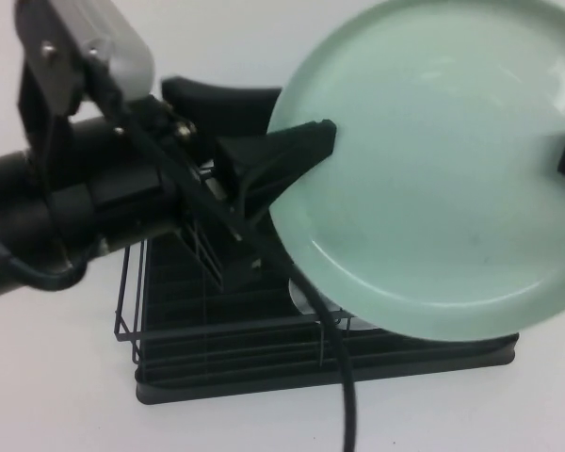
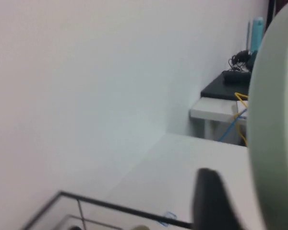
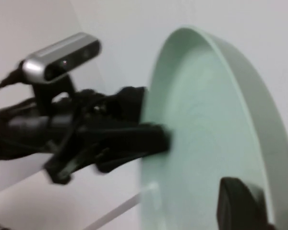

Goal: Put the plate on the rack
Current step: Hand over the plate, then place the plate on the rack

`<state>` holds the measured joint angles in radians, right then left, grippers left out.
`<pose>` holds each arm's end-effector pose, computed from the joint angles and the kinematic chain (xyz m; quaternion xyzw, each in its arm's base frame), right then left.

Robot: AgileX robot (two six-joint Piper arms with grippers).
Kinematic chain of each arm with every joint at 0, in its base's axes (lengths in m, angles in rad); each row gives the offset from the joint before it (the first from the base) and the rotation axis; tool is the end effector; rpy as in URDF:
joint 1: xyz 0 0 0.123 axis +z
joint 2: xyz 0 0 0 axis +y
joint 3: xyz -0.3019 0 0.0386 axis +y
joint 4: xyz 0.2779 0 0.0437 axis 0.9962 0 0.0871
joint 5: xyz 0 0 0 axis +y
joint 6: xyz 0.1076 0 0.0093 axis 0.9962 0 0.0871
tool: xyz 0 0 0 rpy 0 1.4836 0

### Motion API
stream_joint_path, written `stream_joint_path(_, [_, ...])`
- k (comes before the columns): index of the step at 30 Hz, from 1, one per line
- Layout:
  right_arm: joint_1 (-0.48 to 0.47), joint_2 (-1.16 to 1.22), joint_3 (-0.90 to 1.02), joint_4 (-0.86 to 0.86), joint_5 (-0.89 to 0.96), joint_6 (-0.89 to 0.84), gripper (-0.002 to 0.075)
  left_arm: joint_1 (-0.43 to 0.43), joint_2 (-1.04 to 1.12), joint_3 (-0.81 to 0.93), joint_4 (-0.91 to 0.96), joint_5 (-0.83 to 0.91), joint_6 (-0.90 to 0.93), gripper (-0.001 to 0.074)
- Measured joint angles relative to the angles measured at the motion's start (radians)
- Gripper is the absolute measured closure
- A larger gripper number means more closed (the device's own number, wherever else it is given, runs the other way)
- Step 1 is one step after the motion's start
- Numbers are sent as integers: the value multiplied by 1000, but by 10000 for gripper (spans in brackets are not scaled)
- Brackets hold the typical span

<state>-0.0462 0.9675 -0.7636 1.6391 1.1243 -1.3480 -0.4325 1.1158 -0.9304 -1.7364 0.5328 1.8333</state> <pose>0.1928 0.0884 0.3812 -0.2464 0.6587 0.4663 0.5366 0.2284 -0.1651 0.4028 0.3477 0.6162 -0.3033 0.6383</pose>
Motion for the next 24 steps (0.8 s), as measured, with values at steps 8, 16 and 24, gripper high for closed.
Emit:
stream_joint_path(8, [0, 0, -173, -154, -164, -59, 596, 23, -190, -28, 0, -209, 38, 222])
stream_joint_path(16, [11, 107, -538, -685, -117, 29, 598, 23, -437, 54, -9, -550, 42, 651])
stream_joint_path(24, [266, 256, -720, -921, -95, 110, 598, 23, -740, 319, -17, -715, 116, 731])
